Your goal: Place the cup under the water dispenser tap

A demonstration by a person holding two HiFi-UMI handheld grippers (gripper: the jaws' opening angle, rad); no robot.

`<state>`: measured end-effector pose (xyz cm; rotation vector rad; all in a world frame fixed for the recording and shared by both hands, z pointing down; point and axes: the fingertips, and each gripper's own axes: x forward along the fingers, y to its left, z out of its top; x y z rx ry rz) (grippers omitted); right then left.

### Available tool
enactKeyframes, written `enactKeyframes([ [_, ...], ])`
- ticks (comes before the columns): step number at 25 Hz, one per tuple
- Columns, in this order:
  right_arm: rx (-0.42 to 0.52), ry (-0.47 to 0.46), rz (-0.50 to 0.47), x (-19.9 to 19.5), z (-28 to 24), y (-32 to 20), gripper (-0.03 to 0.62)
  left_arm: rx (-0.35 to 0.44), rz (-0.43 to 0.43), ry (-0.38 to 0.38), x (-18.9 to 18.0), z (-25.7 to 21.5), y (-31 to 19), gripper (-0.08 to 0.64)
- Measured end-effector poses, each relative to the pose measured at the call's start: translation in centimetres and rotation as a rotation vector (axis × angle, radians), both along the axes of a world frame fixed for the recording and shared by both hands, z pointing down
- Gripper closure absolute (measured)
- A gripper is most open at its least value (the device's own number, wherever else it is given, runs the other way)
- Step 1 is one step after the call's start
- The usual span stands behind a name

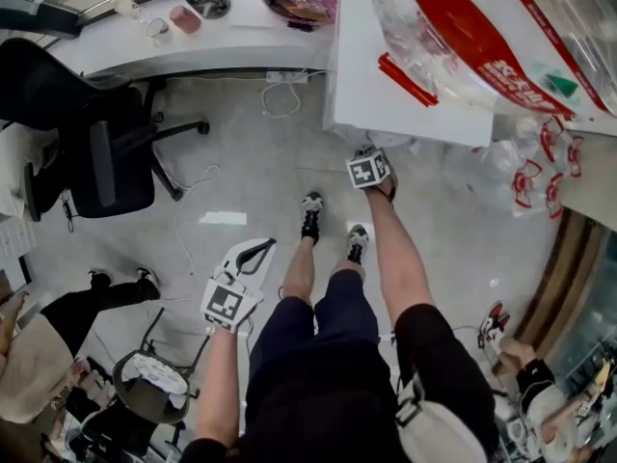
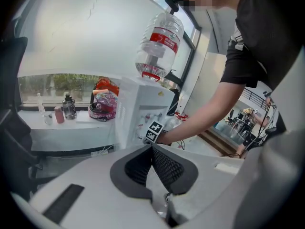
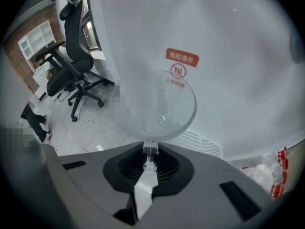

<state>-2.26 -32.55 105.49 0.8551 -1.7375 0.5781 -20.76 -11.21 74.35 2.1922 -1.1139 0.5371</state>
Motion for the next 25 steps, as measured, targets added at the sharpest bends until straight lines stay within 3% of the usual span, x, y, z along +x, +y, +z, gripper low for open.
enactKeyframes([
  [14,0.009,0.05,-0.012,0.4,-0.4,0.1,0.574,0.012,-0.015,0.014,1.6,-0.4,0.4,0.56],
  [25,0.054,0.031,-0.019,0.9,-1.5,-0.5,0.481,0.024,-0.023,0.027,2.3,-0.4,-0.6,0.56],
])
